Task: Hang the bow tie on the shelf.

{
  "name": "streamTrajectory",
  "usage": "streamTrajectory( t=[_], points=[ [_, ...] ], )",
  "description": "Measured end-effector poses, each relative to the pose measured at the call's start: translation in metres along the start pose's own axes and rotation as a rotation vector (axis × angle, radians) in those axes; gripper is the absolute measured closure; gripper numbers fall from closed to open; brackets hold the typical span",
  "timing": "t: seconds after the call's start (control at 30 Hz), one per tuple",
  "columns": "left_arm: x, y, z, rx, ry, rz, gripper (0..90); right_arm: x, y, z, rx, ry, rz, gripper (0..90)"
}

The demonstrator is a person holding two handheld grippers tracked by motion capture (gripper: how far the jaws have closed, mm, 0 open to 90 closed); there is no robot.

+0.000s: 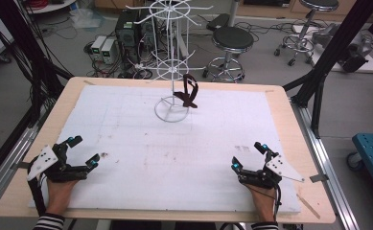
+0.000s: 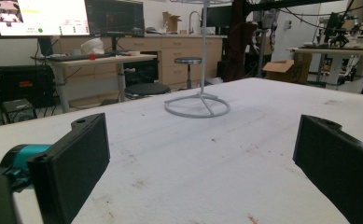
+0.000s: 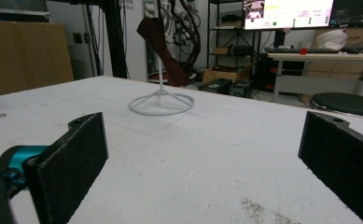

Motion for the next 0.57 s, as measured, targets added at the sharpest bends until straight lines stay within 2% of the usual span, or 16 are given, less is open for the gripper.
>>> streamTrajectory(
  t=[0.1, 0.27, 0.4, 0.47, 0.57],
  points=[
    [0.0001, 0.0, 0.0, 0.0, 0.0, -0.001, 4.1, -0.0013, -0.0022, 0.0002, 0.016, 0.002, 0.006, 0.6],
    [0.0, 0.0, 0.0, -0.001, 0.001, -0.001, 4.1, -0.0018, -0.0029, 0.0005, 0.005, 0.007, 0.012, 0.6],
    [0.0001, 0.0, -0.0002, 0.0, 0.0, -0.001, 4.1, -0.0024, -0.0032, 0.0018, 0.034, 0.006, 0.012, 0.6],
    [0.0002, -0.0001, -0.0003, -0.001, 0.0, -0.002, 4.1, -0.002, -0.0034, 0.0022, 0.024, 0.009, 0.016, 0.6],
    [0.0006, -0.0001, -0.0007, -0.005, 0.0, -0.007, 4.1, -0.0019, -0.0034, 0.0026, 0.037, 0.004, 0.007, 0.6]
  ],
)
Point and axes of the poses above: each handheld gripper's, and its own axes: x roughly backward along the jaws, y roughly out of its top, z roughly to its left, the point moved 2 cm from there along -x, roughly forward along the jaws, and after that the axes turned 11 degrees about -y, right-handed, at the moved point
